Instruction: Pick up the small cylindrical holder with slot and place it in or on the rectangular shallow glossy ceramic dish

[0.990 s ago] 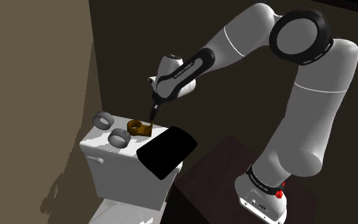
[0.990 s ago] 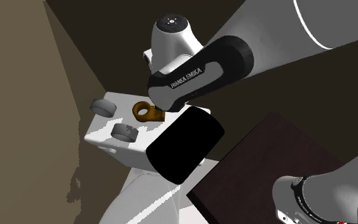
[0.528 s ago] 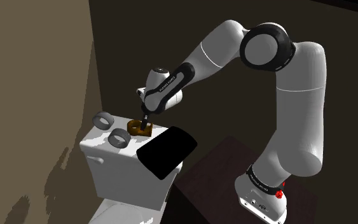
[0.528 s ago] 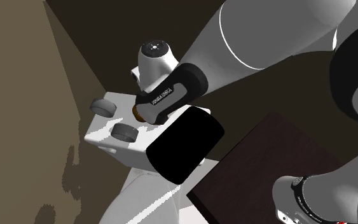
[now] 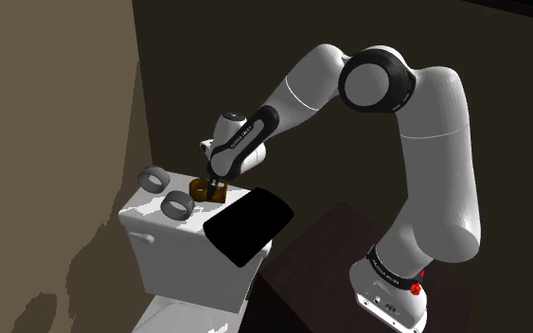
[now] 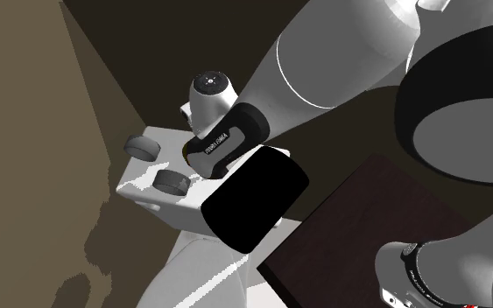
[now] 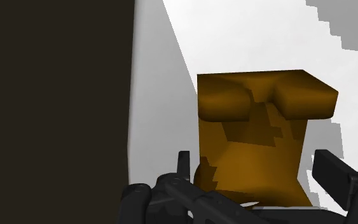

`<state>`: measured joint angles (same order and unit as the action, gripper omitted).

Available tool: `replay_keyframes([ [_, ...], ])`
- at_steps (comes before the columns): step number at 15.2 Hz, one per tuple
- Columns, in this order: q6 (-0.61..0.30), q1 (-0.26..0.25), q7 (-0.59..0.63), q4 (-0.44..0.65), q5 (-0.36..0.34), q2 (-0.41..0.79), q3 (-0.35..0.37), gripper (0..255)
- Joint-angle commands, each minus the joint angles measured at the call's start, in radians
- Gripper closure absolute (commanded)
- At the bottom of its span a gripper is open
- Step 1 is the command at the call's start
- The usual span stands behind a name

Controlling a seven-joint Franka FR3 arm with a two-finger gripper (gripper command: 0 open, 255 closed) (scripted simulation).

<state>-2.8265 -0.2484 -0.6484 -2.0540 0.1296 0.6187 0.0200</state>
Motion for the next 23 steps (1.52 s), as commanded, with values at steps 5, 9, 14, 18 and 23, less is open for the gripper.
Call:
replay_keyframes([
  [5, -0.003, 0.001, -0.001, 0.003, 0.000, 0.005, 0.000, 0],
  [9, -0.002, 0.001, -0.001, 0.003, 0.000, 0.005, 0.000, 255],
  [14, -0.002, 0.001, -0.001, 0.003, 0.000, 0.005, 0.000, 255],
  [18, 0.015, -0.001, 0.001, -0.005, -0.001, -0.020, -0.002, 255],
  [23, 0.060, -0.005, 0.008, -0.020, -0.006, -0.081, -0.008, 255],
])
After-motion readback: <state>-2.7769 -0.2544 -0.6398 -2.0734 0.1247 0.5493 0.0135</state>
